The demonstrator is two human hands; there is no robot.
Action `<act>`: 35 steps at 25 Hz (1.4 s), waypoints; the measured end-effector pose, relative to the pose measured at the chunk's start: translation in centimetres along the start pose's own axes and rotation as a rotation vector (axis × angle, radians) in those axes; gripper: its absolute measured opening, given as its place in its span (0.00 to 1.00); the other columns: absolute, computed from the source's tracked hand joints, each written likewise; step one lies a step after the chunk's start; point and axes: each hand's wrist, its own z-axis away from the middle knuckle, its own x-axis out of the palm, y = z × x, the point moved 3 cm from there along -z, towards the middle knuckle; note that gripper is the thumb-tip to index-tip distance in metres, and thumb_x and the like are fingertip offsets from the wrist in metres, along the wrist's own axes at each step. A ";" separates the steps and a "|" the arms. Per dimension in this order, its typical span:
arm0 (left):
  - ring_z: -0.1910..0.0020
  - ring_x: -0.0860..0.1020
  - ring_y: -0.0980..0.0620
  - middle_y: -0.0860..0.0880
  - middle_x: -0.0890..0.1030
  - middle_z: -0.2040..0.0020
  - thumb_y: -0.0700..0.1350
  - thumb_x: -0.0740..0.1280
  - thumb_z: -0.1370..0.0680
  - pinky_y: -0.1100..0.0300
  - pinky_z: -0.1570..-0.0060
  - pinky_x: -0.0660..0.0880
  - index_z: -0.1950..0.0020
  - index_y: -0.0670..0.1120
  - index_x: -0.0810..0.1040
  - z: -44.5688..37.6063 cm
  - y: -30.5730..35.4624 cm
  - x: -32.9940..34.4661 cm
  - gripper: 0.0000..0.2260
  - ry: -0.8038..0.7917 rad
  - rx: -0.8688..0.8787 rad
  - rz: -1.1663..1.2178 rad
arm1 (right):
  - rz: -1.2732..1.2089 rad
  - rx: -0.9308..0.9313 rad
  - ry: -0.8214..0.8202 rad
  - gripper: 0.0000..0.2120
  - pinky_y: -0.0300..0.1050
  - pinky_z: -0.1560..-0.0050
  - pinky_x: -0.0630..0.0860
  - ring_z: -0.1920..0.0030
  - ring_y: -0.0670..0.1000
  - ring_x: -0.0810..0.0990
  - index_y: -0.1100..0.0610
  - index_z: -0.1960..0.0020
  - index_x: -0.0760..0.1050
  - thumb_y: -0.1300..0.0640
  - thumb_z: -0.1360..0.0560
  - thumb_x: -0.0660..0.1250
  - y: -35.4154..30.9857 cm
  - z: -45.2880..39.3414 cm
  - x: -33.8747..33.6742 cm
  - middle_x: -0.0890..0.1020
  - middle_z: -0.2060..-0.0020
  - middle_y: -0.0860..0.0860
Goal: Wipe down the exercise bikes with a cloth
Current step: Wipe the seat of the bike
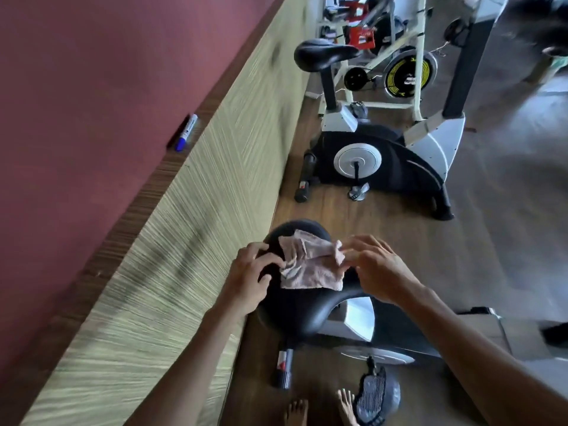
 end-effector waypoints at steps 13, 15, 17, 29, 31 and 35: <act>0.37 0.72 0.51 0.49 0.73 0.38 0.54 0.69 0.20 0.48 0.33 0.70 0.37 0.50 0.79 -1.2 -0.3 5.1 0.14 0.388 -0.358 0.133 | -0.068 -0.231 0.029 0.28 0.57 0.28 0.69 0.26 0.54 0.69 0.56 0.23 0.65 0.45 0.19 0.64 -0.5 -6.6 6.3 0.70 0.26 0.53; 0.37 0.70 0.51 0.49 0.72 0.38 0.55 0.69 0.20 0.52 0.34 0.69 0.38 0.50 0.80 -1.6 0.7 5.0 0.15 0.380 -0.276 0.086 | -0.078 -0.094 0.086 0.25 0.56 0.35 0.73 0.34 0.56 0.73 0.53 0.30 0.72 0.42 0.23 0.68 0.7 -6.3 5.2 0.74 0.34 0.52; 0.32 0.67 0.48 0.46 0.70 0.33 0.57 0.70 0.22 0.50 0.30 0.66 0.31 0.54 0.77 -2.9 2.1 5.5 0.20 0.240 -0.159 0.000 | -0.079 0.011 0.031 0.20 0.56 0.40 0.75 0.39 0.56 0.74 0.51 0.39 0.78 0.41 0.25 0.70 2.0 -6.0 4.6 0.77 0.42 0.50; 0.66 0.78 0.49 0.47 0.79 0.66 0.47 0.72 0.21 0.50 0.60 0.77 0.63 0.42 0.78 -9.4 2.8 3.0 0.14 -0.105 -0.251 0.381 | -0.583 0.237 0.100 0.08 0.35 0.58 0.79 0.59 0.43 0.83 0.52 0.53 0.81 0.55 0.28 0.79 5.4 -5.3 2.8 0.84 0.57 0.46; 0.66 0.78 0.53 0.52 0.79 0.66 0.49 0.73 0.21 0.52 0.63 0.76 0.63 0.46 0.79 -9.5 2.7 2.8 0.13 -0.088 -0.292 0.416 | -0.691 0.327 0.117 0.06 0.31 0.59 0.76 0.59 0.40 0.83 0.52 0.56 0.81 0.58 0.27 0.77 5.5 -5.1 2.8 0.85 0.60 0.44; 0.60 0.81 0.52 0.51 0.82 0.58 0.53 0.73 0.21 0.61 0.62 0.76 0.48 0.45 0.81 -9.6 2.1 3.4 0.11 0.108 -0.365 0.264 | -0.673 0.344 0.121 0.05 0.36 0.53 0.78 0.56 0.42 0.83 0.53 0.53 0.80 0.54 0.24 0.74 4.8 -6.0 3.5 0.84 0.58 0.46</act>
